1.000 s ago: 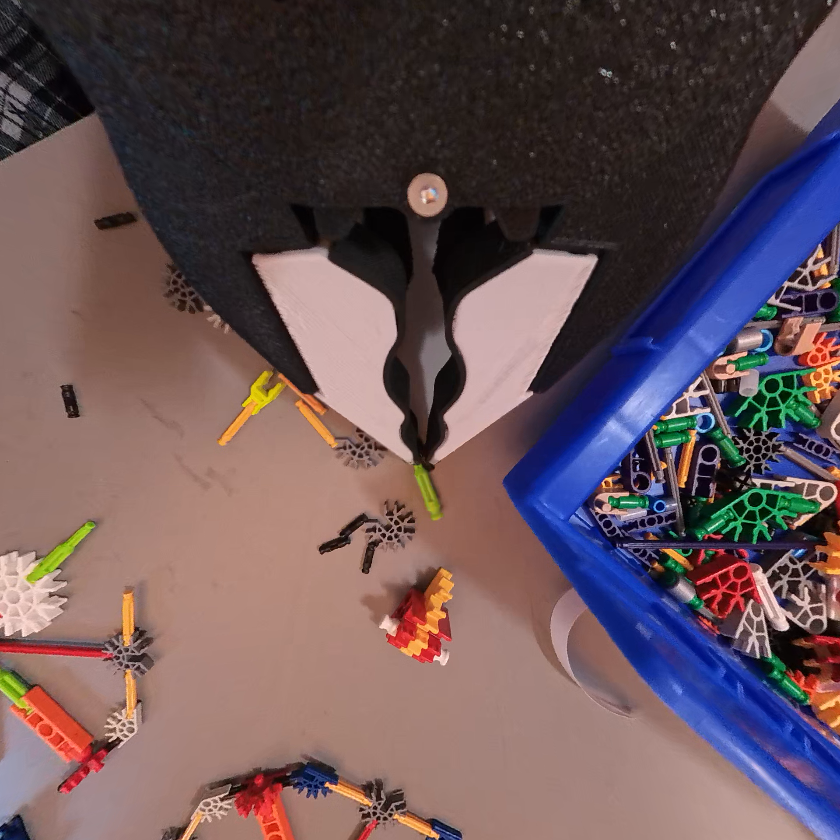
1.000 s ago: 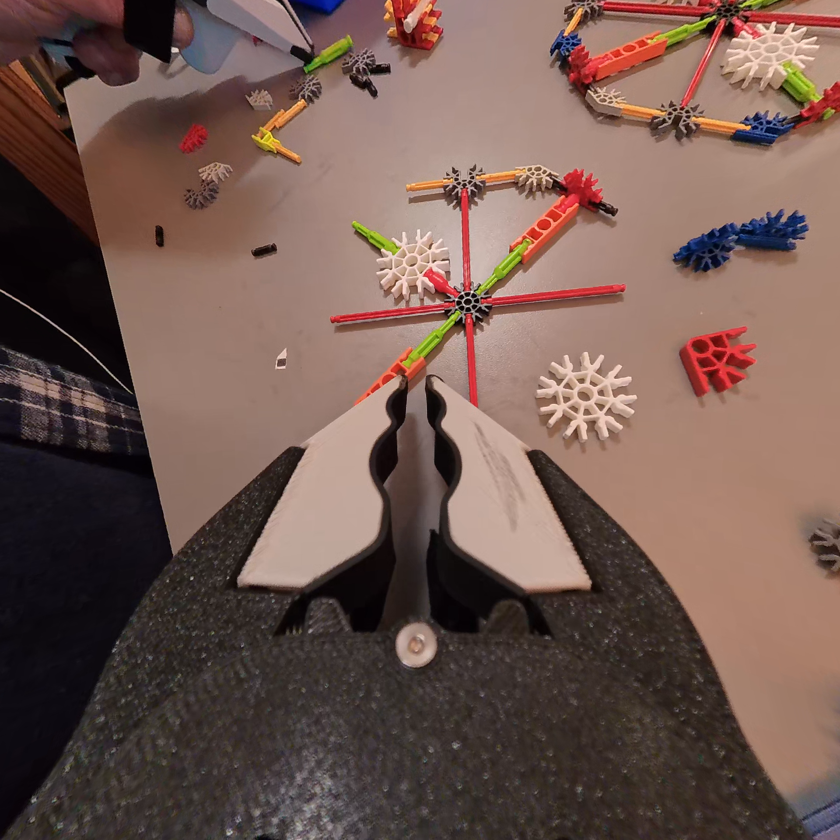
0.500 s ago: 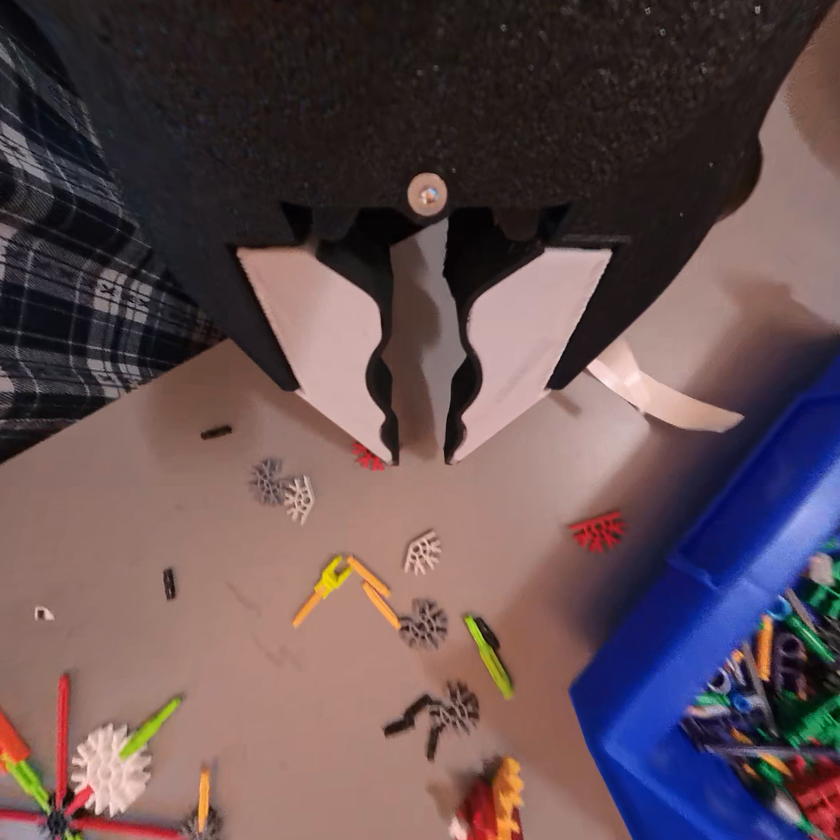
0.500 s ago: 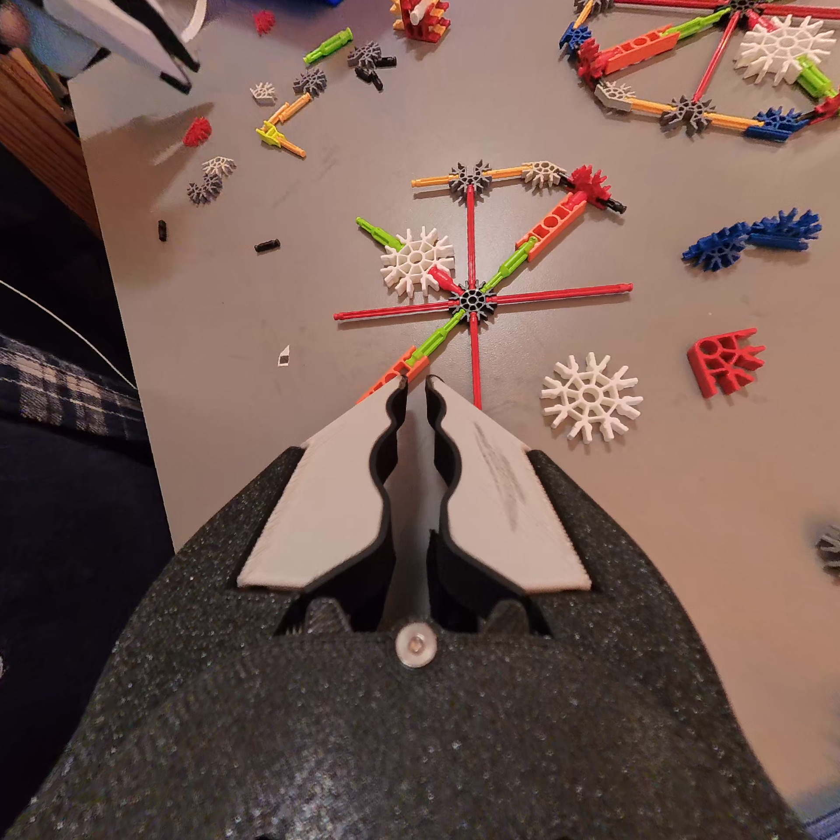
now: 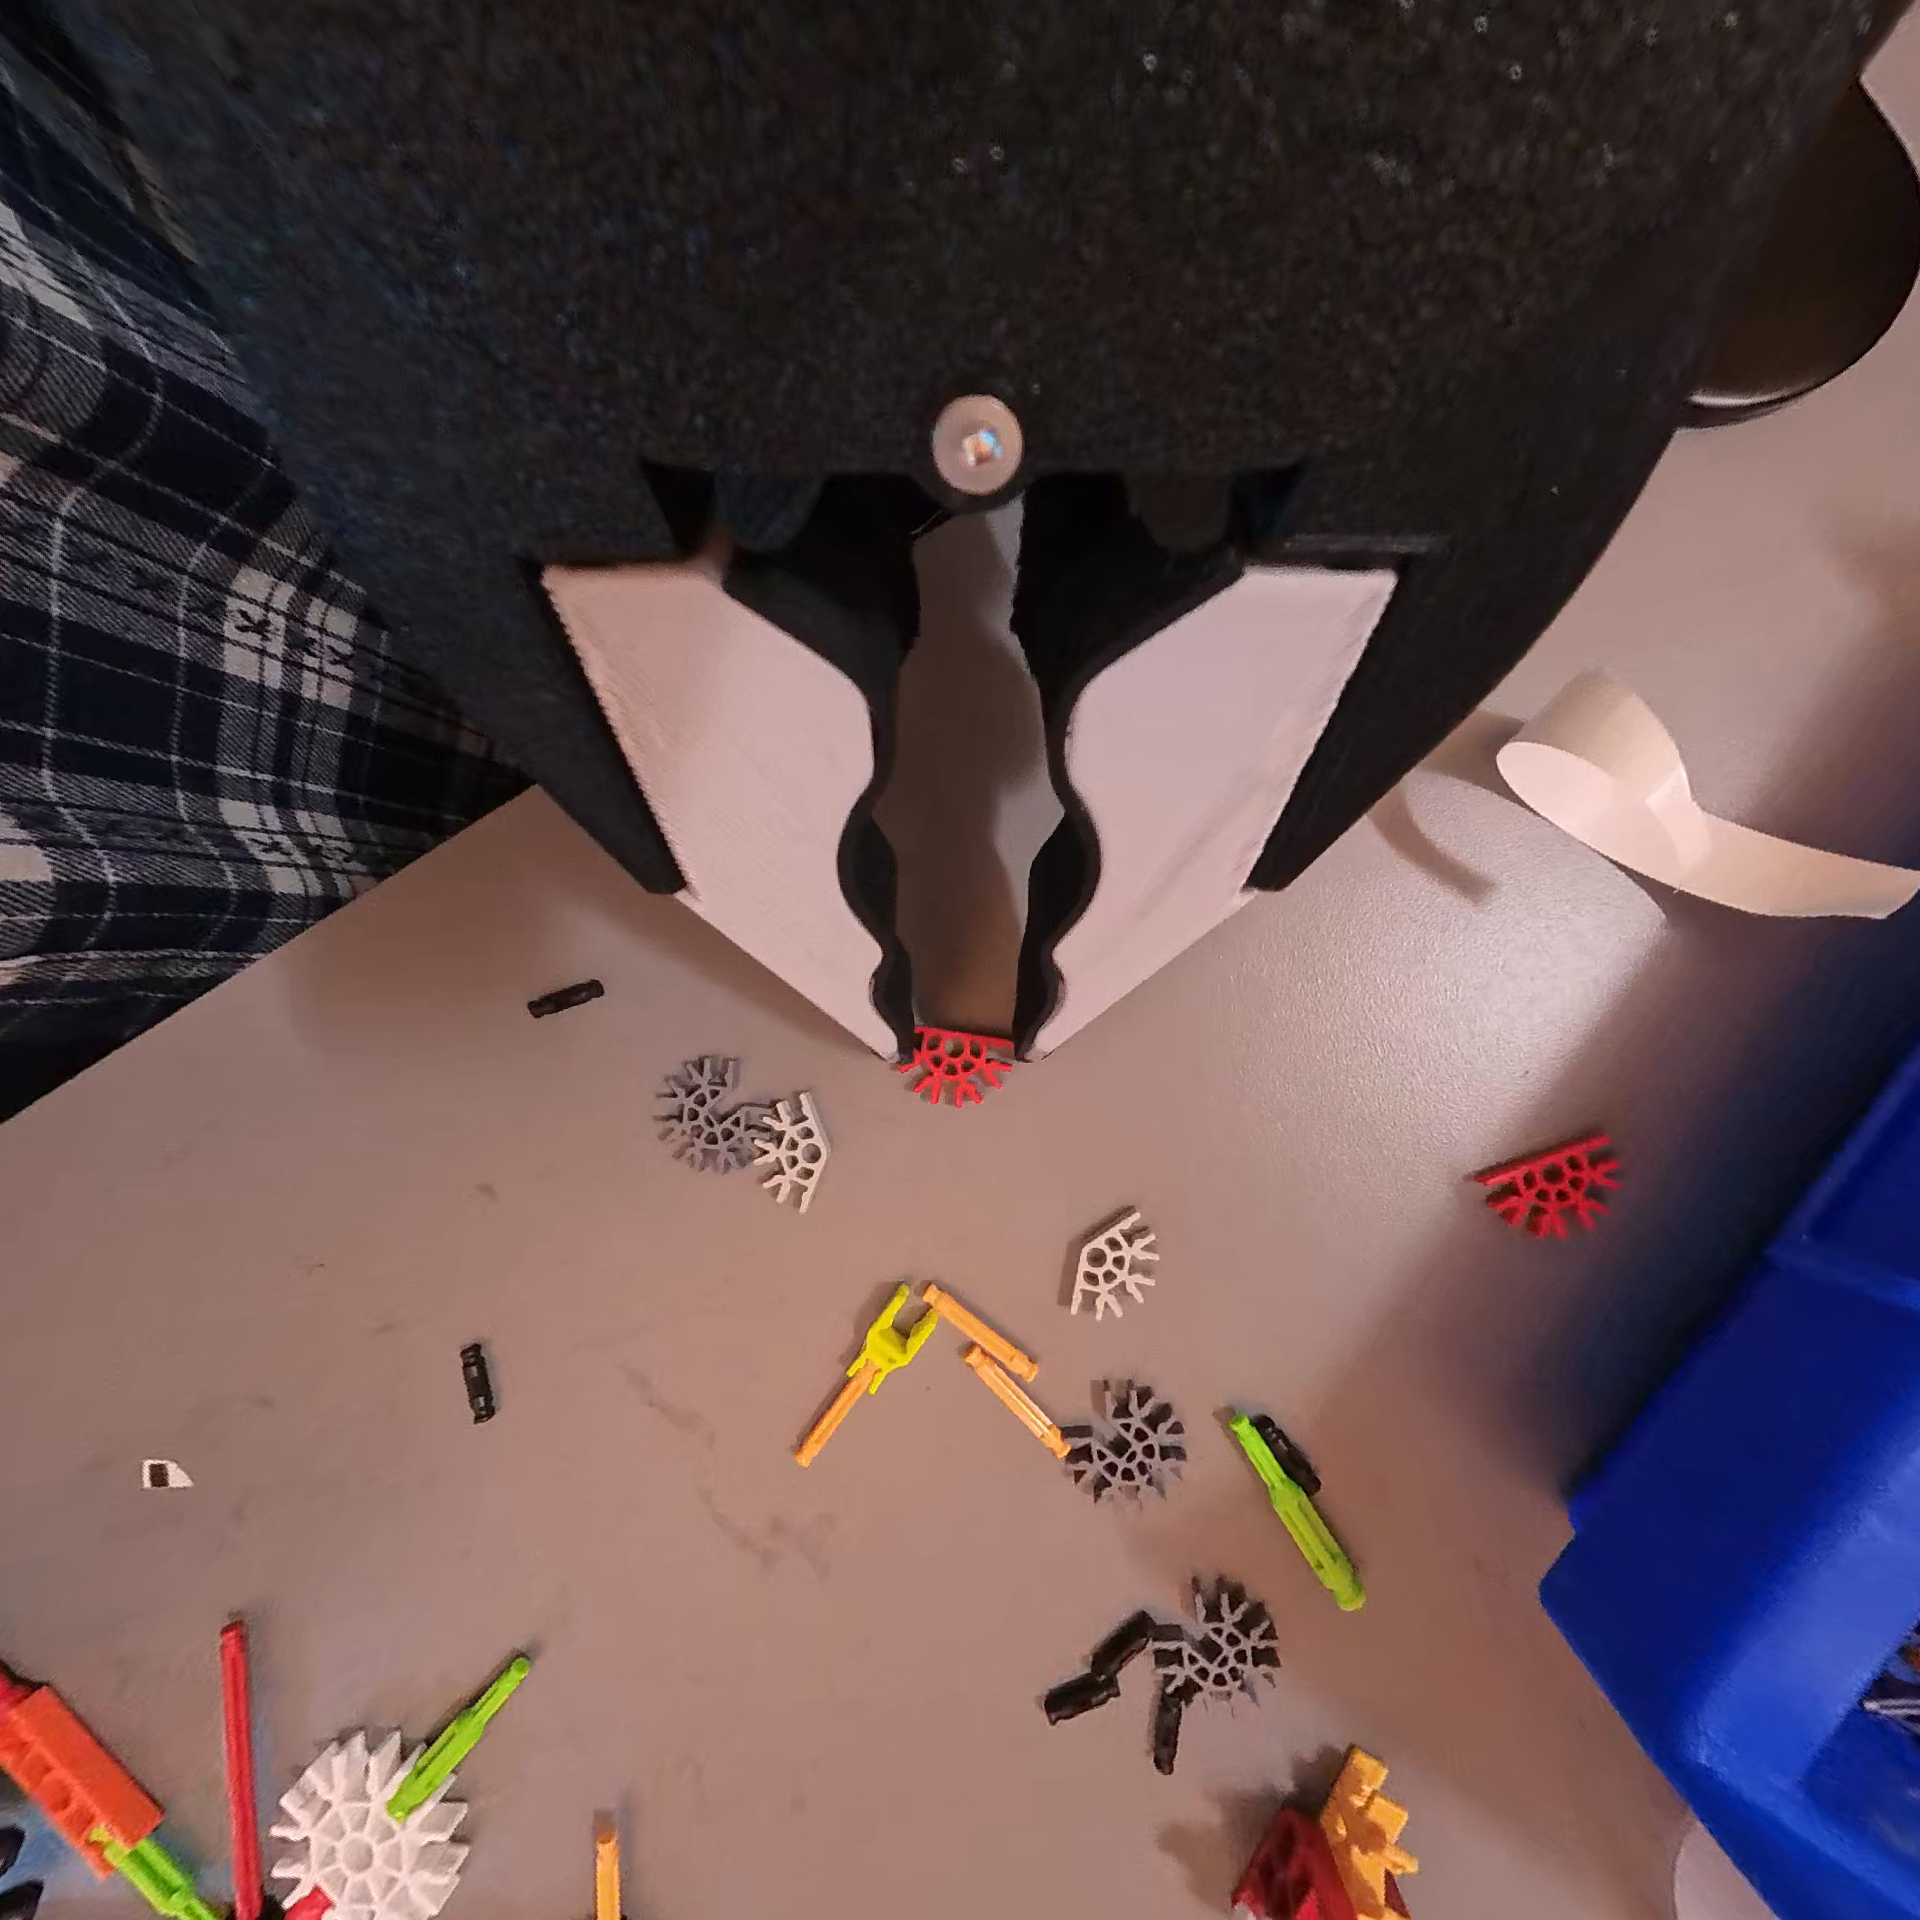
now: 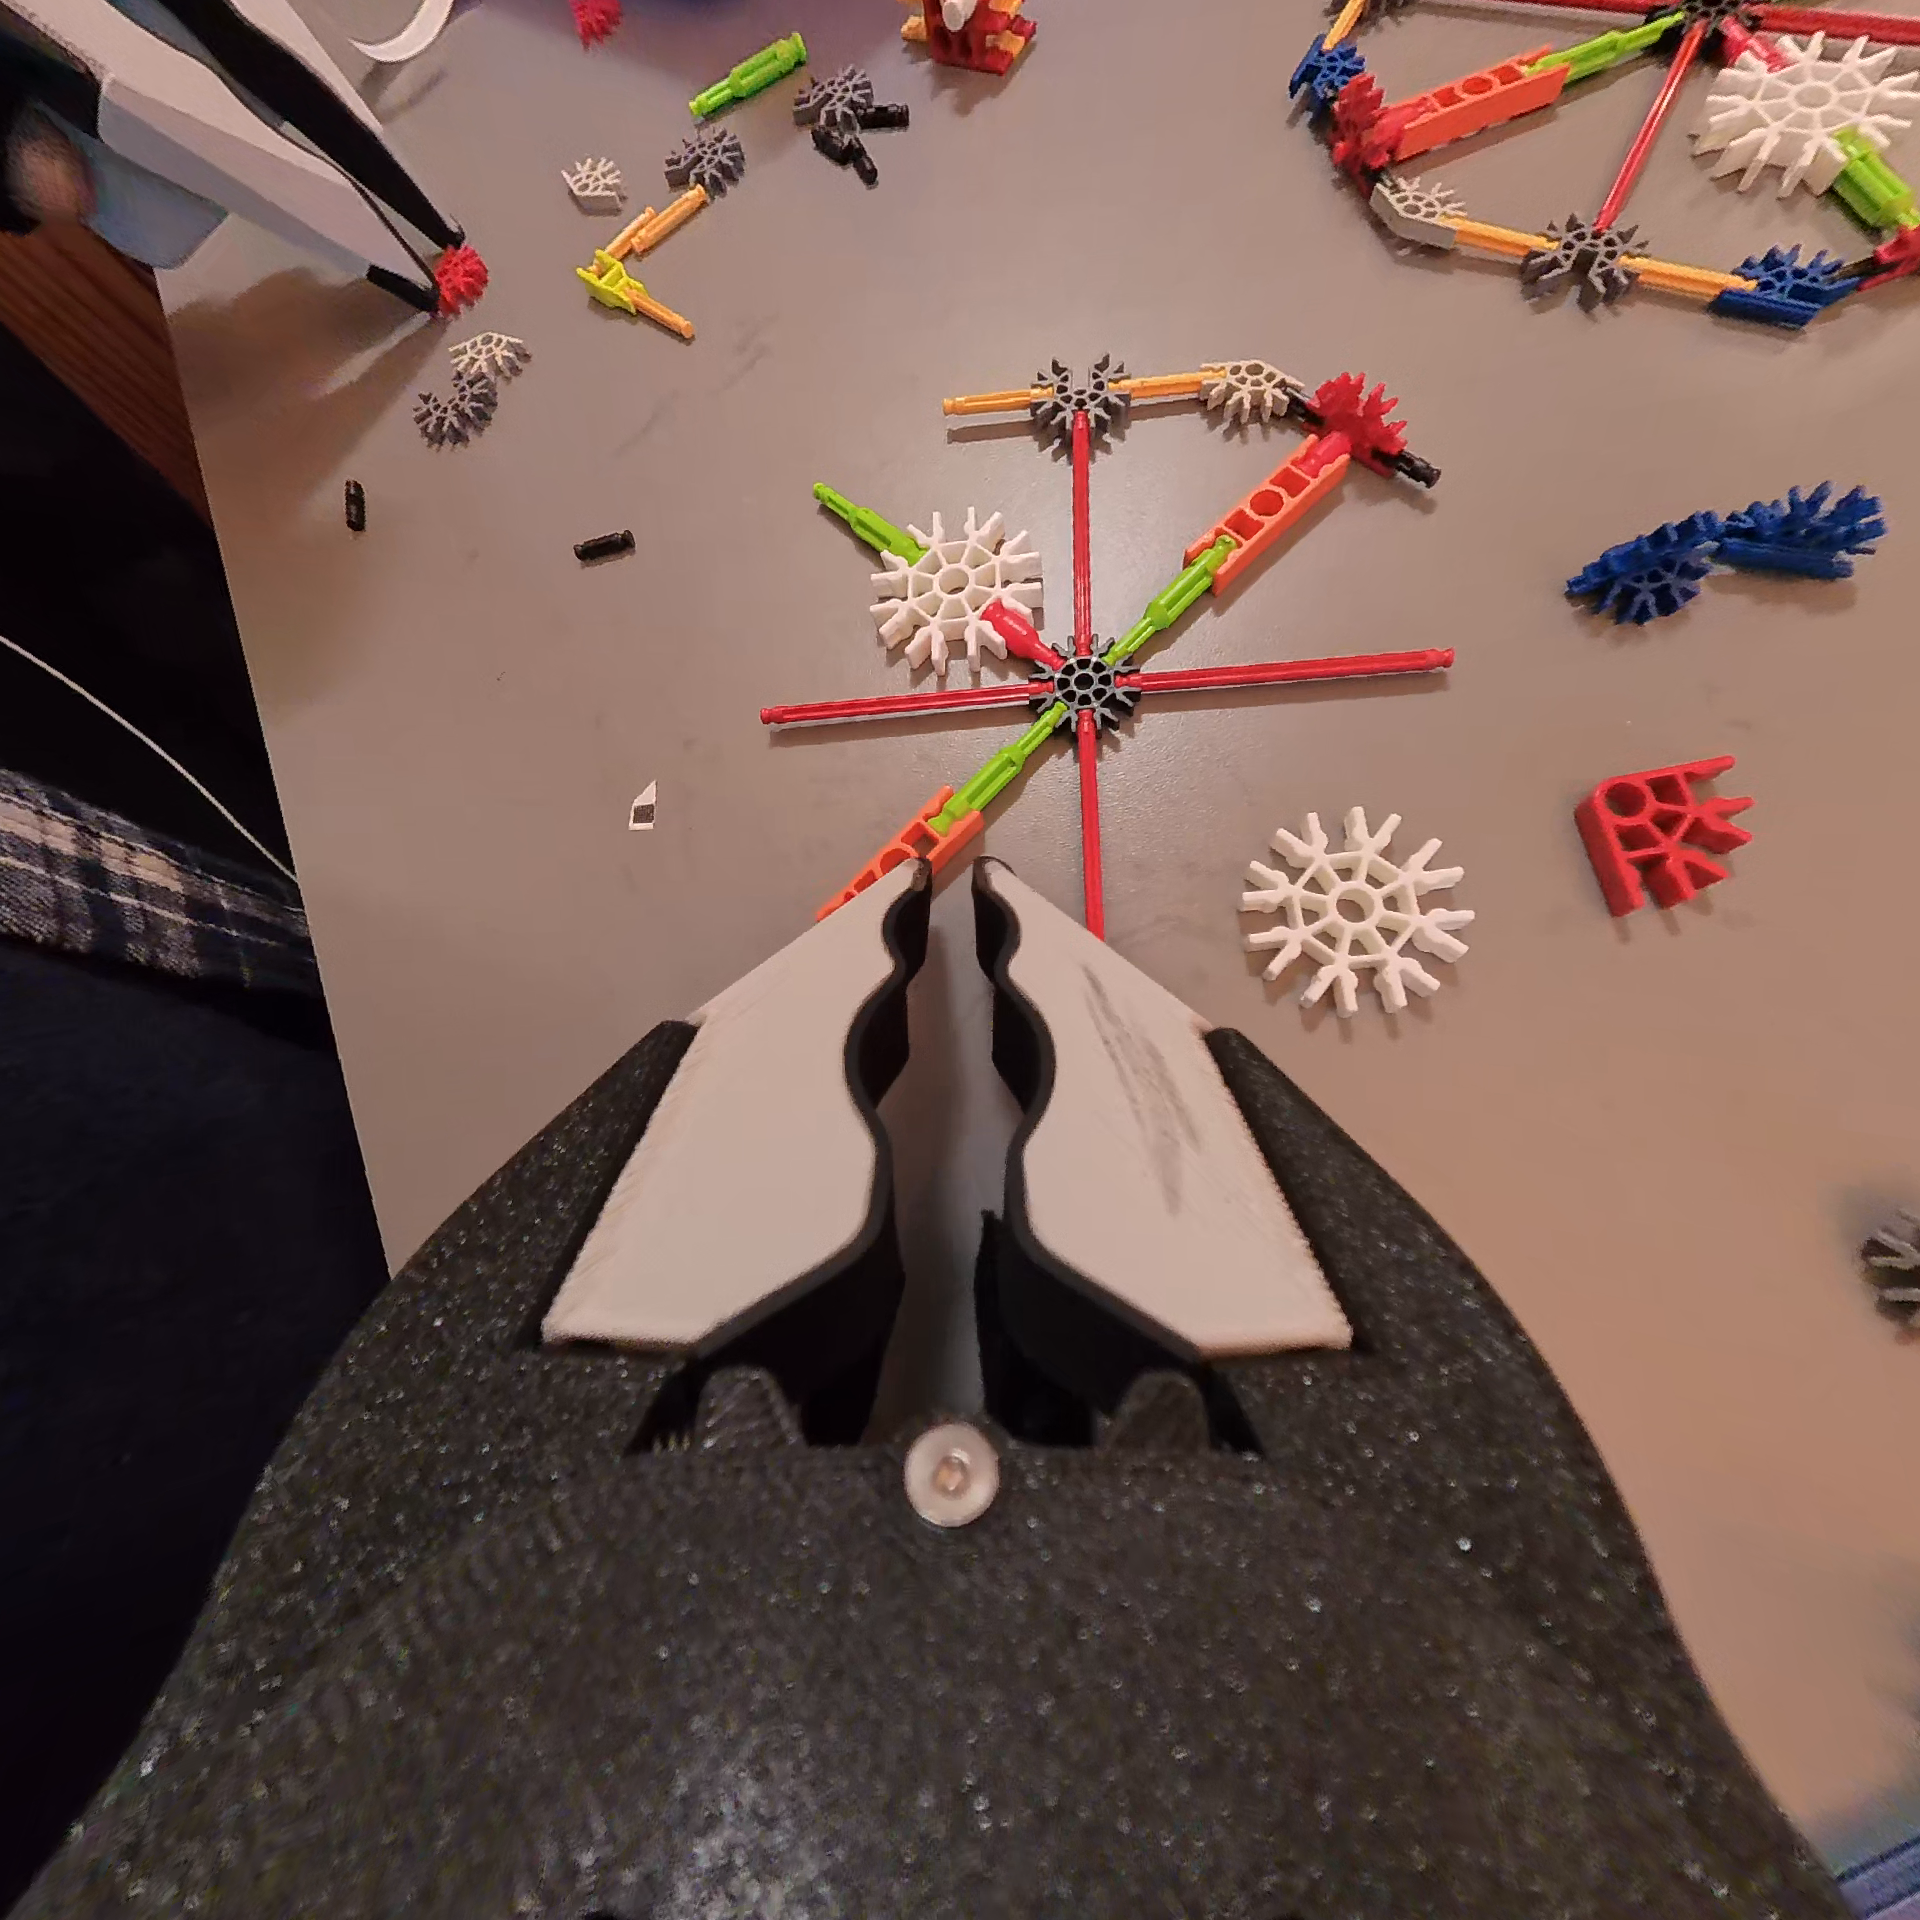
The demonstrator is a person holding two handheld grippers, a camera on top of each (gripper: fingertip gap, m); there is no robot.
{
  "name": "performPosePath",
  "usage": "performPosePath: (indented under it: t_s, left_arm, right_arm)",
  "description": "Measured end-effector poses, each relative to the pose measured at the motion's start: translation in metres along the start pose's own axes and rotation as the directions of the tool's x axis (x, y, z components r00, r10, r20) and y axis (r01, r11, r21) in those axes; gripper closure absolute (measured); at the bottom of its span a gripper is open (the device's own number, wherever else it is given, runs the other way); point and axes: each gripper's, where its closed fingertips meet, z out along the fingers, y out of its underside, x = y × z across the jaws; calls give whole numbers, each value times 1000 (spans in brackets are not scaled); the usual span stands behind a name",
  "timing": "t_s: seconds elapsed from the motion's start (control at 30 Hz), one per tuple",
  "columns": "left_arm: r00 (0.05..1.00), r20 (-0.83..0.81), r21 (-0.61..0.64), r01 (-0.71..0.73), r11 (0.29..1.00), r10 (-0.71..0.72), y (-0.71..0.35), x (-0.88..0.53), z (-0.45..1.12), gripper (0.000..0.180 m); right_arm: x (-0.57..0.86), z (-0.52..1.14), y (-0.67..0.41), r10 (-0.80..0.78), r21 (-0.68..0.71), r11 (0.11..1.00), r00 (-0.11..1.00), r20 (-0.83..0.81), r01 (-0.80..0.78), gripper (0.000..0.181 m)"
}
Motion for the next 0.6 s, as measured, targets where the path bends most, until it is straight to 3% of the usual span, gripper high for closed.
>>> performPosePath:
  t_s: [0.23,0.27,0.6]
  left_arm:
    - [999,10,30,-38,999,38,-5,2,1,167]
    - [999,21,46,-44,998,43,-8,1,-1,180]
    - [999,26,62,-41,997,40,-10,1,-3,174]
  right_arm:
    - [1,-1,-1,1,6,1000,1000,-5,-1,174]
    - [1,0,-1,1,5,1000,1000,-5,-1,174]
    - [2,0,-1,-2,2,1000,1000,-1,2,174]
